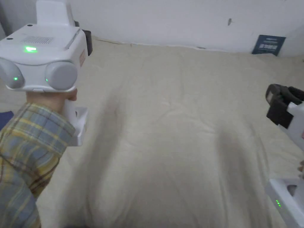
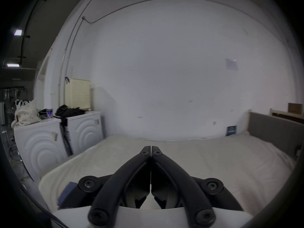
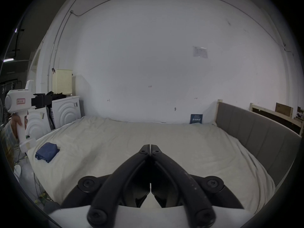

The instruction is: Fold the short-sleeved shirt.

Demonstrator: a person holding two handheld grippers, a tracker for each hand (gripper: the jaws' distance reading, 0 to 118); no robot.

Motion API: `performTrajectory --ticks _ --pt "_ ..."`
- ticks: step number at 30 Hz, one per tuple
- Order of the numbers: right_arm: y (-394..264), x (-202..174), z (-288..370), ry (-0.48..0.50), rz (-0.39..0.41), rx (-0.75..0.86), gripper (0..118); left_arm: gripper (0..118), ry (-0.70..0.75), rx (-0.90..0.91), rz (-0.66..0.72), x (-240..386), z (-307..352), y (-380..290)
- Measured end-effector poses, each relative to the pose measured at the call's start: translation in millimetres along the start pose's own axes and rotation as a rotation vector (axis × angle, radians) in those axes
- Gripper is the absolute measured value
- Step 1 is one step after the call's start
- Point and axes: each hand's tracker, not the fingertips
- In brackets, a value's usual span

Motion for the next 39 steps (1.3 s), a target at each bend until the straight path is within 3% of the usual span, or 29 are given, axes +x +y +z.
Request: performTrajectory --ticks 6,13,22,28,30,32,33,34,37,39 --pt "-2.3 25.4 13.1 -0.047 -0.022 0.036 1 0 -0.077 -0.002 0.005 68.3 34.3 -26.8" --pt "-32.2 25.5 12.1 -0.068 -0.023 0.021 1 0 -0.129 -0.035 -0.083 102.6 64.1 -72.5" --pt "-78.4 13.0 17.4 -0.06 -0.031 -0.045 1 0 -0.133 -0.088 -0.088 101.8 95.0 -108.8" --pt "-75.1 13.3 14.1 -0.025 -0.058 -0.07 1 2 -0.135 -0.128 -0.08 98.4 101.3 -119.5" --pt "-86.9 10.2 14.8 -0.018 -0.071 -0.073 1 14 -0.133 -0.131 -0.071 98.1 100.4 -121.2" --pt "-85.7 9.1 20.0 -0.042 -0.043 -0.071 4 41 -0.136 -0.131 -0.061 96.7 100.0 -119.7" --pt "-84.5 10.4 19.2 -0.044 -0.041 -0.069 11 55 -0.141 -0.13 -0.058 97.3 102.7 -117.4" --pt "-83.9 12.6 17.1 -0.043 -0.041 -0.069 26 74 -0.139 -0.128 -0.059 97.9 103.6 -115.9" --pt "-81.5 16.1 16.5 -0.038 -0.059 -0.075 74 110 -0.135 -0.114 -0.061 97.2 102.9 -113.2" --pt "-75.9 10.6 24.0 -0.021 -0.056 -0.047 93 118 -0.137 -0.104 -0.058 96.7 103.0 -111.4"
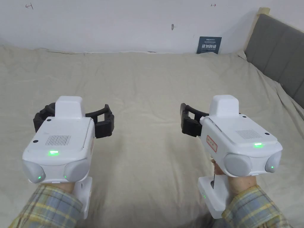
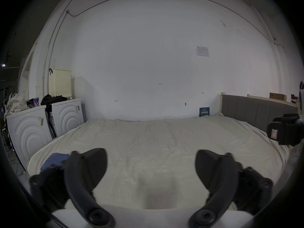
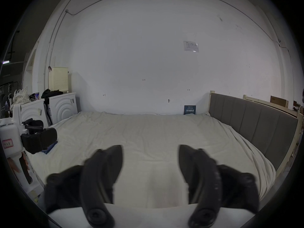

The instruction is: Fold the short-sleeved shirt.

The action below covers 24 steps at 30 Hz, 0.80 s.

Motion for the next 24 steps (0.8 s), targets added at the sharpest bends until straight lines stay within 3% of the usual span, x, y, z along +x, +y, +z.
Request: performTrajectory --ticks 2,15,16,24 --pt "0.9 0.4 4.6 0.0 0.003 0.003 117 118 0.01 0.01 -0.005 -1.0 -0.4 0.2" --pt "5.7 -7.5 8.0 -0.012 0.011 0.029 118 118 0.027 0.013 -0.015 -4.4 -0.3 1.7" --pt "2.2 -11.7 2.2 0.041 -0.025 0.009 118 118 0.028 0.011 -0.018 -4.0 -0.9 1.9" --pt "4.0 -3.0 1.3 0.014 -0.007 0.024 118 118 0.029 0.011 -0.019 -5.4 -4.7 -1.5"
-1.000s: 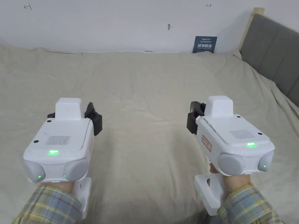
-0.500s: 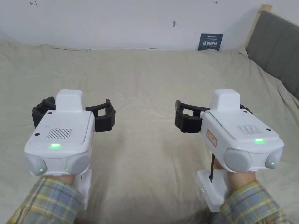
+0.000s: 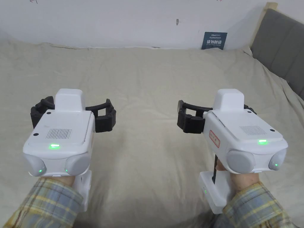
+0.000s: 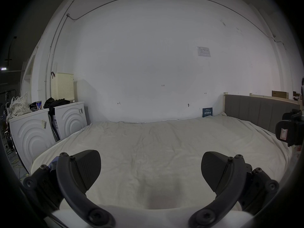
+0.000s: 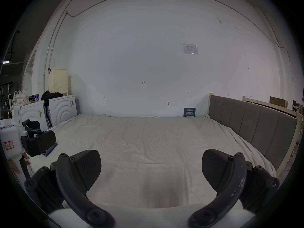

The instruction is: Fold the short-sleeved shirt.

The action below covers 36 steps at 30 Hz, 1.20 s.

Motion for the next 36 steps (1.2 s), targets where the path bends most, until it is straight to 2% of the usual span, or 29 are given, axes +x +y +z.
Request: performTrajectory --ticks 11,12,19,20,25,26,32,36 --pt "4.5 9.6 -0.2 0.009 0.012 -0.004 118 118 0.002 0.002 0.001 -0.7 -0.9 -3.2" --pt "1.6 -8.7 2.5 0.032 0.005 0.026 118 118 0.002 0.003 0.0 -0.5 -1.1 -3.4" --pt "-5.8 0.5 -5.1 0.013 0.006 -0.002 118 118 0.002 -0.001 0.0 -1.4 -3.3 -5.8" --pt "-3.4 -1.1 -1.6 -0.014 0.009 0.003 118 118 0.002 -0.001 -0.001 -1.4 -3.5 -6.0" --pt "-3.0 10.3 -2.3 -0.009 0.006 0.002 118 118 0.004 0.001 -0.002 -1.1 -3.3 -6.4" --pt "-2.5 0.3 -0.5 -0.007 0.007 0.002 118 118 0.004 0.001 -0.003 -1.4 -4.0 -7.0" --pt "-4.1 -5.8 -0.8 -0.015 0.003 -0.016 118 118 0.003 -0.003 -0.004 0.0 -2.0 -6.2" --pt "-1.1 0.0 -3.5 -0.008 0.012 -0.005 118 118 0.001 -0.003 -0.005 1.6 2.4 -3.7"
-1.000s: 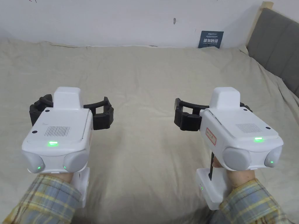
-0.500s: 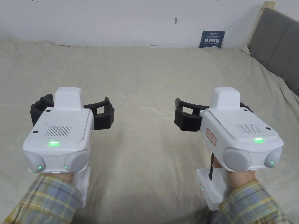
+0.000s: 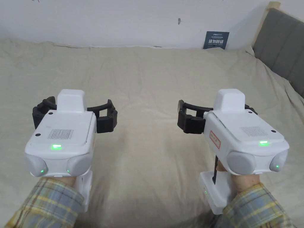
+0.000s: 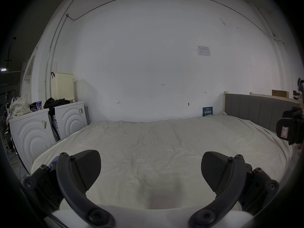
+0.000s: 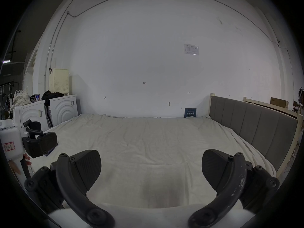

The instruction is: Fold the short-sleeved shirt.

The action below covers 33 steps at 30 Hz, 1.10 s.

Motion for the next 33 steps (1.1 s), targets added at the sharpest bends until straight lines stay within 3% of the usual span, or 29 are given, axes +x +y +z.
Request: performTrajectory --ticks 27,28,33 --pt "8.0 -12.5 10.2 -0.008 0.023 0.008 118 118 0.002 -0.003 0.001 0.0 -0.6 1.4" --pt "7.7 -12.9 11.5 0.011 -0.007 -0.014 118 118 0.002 -0.002 0.004 -0.1 -0.8 1.5" --pt "-1.7 -1.9 -0.5 0.004 -0.001 -0.007 118 118 0.004 -0.002 0.005 -0.1 -0.7 2.0"
